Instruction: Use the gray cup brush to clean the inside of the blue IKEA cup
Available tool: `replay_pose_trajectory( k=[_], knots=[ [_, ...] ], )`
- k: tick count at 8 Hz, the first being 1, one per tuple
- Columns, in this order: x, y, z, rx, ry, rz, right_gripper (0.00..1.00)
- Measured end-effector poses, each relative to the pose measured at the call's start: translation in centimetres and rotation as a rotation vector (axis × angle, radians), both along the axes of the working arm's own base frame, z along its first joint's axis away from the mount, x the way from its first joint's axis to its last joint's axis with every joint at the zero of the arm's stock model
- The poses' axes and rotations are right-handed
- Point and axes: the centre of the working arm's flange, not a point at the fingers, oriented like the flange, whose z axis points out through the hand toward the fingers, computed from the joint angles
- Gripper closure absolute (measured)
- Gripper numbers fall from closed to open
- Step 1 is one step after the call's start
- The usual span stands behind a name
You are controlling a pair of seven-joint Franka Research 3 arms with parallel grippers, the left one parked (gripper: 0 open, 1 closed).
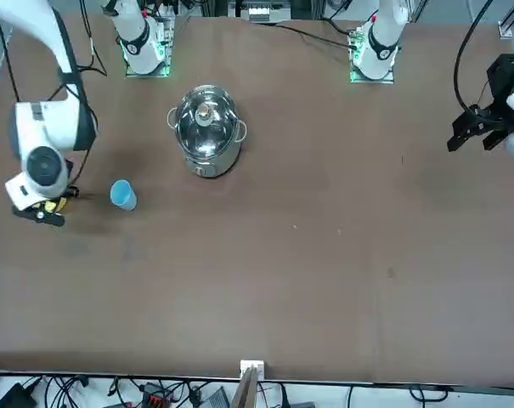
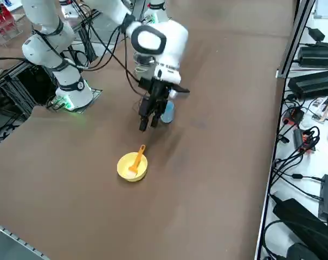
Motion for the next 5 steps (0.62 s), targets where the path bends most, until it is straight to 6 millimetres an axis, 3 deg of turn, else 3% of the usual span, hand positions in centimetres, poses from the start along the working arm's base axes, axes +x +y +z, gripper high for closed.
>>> replay_pose_trajectory(
  k=[2, 5],
  knots=[
    [-0.4, 0.0, -3.3, -0.045, 0.028, 0.027, 0.17],
    [-0.6, 0.9, -5.3, -0.051, 0.058, 0.048, 0.24]
  ],
)
